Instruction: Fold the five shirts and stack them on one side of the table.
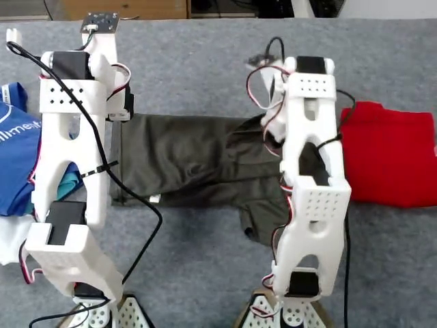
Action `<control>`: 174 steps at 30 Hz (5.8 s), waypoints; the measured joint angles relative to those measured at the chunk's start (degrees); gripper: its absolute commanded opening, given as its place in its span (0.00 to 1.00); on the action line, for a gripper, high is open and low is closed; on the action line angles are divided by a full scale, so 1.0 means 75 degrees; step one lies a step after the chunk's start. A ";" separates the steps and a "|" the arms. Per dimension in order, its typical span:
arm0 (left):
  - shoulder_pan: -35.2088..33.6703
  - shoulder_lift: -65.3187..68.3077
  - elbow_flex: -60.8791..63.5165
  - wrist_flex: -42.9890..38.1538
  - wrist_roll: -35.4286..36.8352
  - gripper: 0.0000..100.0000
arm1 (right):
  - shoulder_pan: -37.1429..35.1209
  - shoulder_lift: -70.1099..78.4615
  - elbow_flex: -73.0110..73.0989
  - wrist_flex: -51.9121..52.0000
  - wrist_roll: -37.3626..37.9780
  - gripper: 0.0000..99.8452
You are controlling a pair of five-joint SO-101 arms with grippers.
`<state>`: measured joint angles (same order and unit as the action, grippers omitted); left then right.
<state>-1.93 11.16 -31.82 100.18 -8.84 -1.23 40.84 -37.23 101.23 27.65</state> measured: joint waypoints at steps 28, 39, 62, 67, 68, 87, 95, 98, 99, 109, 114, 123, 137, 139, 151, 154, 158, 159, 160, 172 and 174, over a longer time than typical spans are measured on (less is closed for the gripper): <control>0.0000 0.0000 0.0000 0.0000 0.0000 0.08 | 0.0797 0.0809 0.1219 -0.0023 0.0000 0.00; 0.0129 0.0000 0.0000 0.0000 0.0000 0.08 | 0.0387 -0.0504 0.0985 -0.0551 0.0000 0.00; 0.0164 0.0000 0.0000 0.0000 0.0000 0.08 | 0.0703 -0.0434 0.2684 -0.0023 0.0000 0.00; 0.0164 0.0000 0.0000 0.0000 0.0000 0.08 | 0.0692 -0.0926 0.2286 -0.0457 0.0000 0.00; 0.0164 0.0000 0.0000 0.0000 0.0000 0.08 | 0.0692 -0.0926 0.2145 -0.0656 0.0000 0.00; 0.0164 0.0000 0.0000 0.0000 0.0000 0.08 | 0.0727 0.0551 0.1453 -0.0199 0.0000 0.00; 0.0164 0.0000 0.0000 0.0000 0.0000 0.08 | 0.0996 0.0188 0.1864 -0.0035 0.0047 0.00; 0.0164 0.0000 0.0000 0.0000 0.0000 0.08 | 0.0949 -0.0340 0.1852 -0.0023 0.0070 0.00; 0.0164 0.0000 0.0000 0.0000 0.0000 0.08 | 0.0856 -0.0504 0.1793 -0.0023 0.0082 0.00; 0.0246 0.0000 0.0000 0.0000 0.0000 0.08 | -0.1254 -0.0727 0.1348 -0.0094 0.0082 0.00; 0.0246 0.0000 0.0000 0.0000 0.0000 0.08 | -0.1629 0.0105 0.1336 -0.0410 0.0082 0.00; 0.0211 0.0000 0.0000 0.0000 0.0000 0.08 | -0.2286 0.0598 0.1735 -0.0023 0.0082 0.00; 0.0211 0.0000 0.0000 0.0000 0.0000 0.08 | -0.2368 -0.0598 0.2309 -0.0023 0.0082 0.00; 0.0211 0.0000 0.0000 0.0000 0.0000 0.08 | -0.2075 -0.0879 0.2309 -0.0023 0.0082 0.00; 0.0211 0.0000 -0.0023 0.0000 0.0000 0.08 | 0.0434 -0.0879 0.2555 -0.0047 0.0082 0.00; 0.0211 0.0000 -0.0281 0.0000 0.0000 0.08 | 0.1207 -0.0281 0.2567 -0.0176 0.0082 0.00; 0.0211 -0.0023 -0.0586 0.0000 0.0105 0.08 | 0.1653 0.0000 0.2567 -0.0246 0.0082 0.00; 0.0211 -0.0070 -0.0621 0.0000 0.0176 0.08 | 0.1653 0.0000 0.2555 -0.0211 0.0082 0.00; 0.0211 -0.0152 -0.0656 0.0000 0.0246 0.08 | 0.1618 0.0000 0.2462 -0.0117 0.0082 0.00; 0.0633 -0.1817 0.0117 0.0000 0.0387 0.09 | 0.1594 -0.3985 0.2766 -0.0023 0.0082 0.00; 0.0926 -0.1817 0.0551 0.0000 0.0352 0.09 | 0.1594 -0.5111 0.3106 -0.0023 0.0082 0.00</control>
<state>5.01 -2.46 -27.69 100.18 -6.20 10.73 2.51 -13.93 101.05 28.26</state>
